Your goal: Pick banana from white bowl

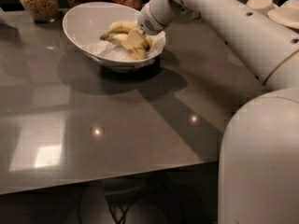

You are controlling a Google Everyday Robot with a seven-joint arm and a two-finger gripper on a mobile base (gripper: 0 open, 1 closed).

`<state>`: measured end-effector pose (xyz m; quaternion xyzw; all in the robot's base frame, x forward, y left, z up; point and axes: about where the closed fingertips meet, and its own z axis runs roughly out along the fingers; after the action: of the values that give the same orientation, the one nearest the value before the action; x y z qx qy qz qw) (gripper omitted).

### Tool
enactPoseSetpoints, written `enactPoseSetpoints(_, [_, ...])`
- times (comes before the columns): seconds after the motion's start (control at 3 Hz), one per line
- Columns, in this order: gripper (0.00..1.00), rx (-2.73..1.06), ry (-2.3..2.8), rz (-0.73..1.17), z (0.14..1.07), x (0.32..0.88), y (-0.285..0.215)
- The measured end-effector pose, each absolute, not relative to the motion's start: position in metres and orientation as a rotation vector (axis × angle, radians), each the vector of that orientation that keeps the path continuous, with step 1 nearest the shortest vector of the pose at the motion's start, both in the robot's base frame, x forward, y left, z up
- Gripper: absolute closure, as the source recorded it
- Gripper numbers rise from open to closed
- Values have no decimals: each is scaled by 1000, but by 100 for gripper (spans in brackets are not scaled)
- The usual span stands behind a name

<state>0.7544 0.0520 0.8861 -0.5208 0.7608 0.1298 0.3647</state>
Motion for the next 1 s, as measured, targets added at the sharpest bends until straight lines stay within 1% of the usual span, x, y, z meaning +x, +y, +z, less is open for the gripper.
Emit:
enactPoseSetpoints(0.33, [48,-1352,1984,282,885,754,45])
enactPoseSetpoints(0.67, [49,-1356,2014,261,879,751,41])
enactPoseSetpoints(1.0, [50,-1350,2052,289,866,747,41])
